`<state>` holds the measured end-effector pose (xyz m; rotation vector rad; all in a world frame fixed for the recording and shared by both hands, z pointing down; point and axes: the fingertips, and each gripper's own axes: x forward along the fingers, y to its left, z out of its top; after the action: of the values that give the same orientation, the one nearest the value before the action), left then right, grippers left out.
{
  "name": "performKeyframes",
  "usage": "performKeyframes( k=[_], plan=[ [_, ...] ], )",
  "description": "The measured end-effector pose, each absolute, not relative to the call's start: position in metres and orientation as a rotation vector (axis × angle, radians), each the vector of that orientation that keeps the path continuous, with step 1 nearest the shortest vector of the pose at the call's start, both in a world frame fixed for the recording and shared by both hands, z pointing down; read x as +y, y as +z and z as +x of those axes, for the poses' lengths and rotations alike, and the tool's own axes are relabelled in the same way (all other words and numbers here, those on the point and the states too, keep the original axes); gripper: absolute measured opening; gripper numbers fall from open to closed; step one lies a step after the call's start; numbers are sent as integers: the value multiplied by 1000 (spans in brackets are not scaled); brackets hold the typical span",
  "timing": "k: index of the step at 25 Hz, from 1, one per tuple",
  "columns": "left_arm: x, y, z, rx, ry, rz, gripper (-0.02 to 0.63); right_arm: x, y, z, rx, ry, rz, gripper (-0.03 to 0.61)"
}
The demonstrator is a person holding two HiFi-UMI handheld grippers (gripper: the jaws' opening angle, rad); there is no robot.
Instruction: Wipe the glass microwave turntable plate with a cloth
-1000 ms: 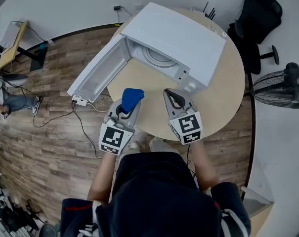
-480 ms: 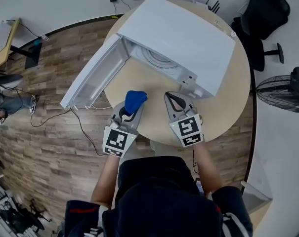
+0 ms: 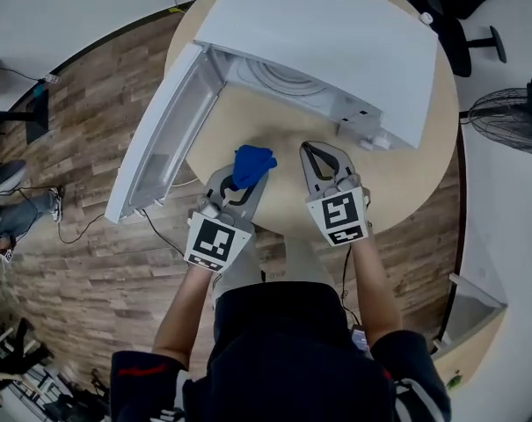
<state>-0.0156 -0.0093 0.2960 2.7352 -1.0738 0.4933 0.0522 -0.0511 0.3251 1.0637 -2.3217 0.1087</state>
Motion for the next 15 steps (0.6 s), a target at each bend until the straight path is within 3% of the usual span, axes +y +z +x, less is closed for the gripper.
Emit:
performKeyframes(
  k=[15],
  plan=[
    [-17,418,-35,-1081,468,2635,54,-54,438,53,-2175,-43,975,11]
  ],
)
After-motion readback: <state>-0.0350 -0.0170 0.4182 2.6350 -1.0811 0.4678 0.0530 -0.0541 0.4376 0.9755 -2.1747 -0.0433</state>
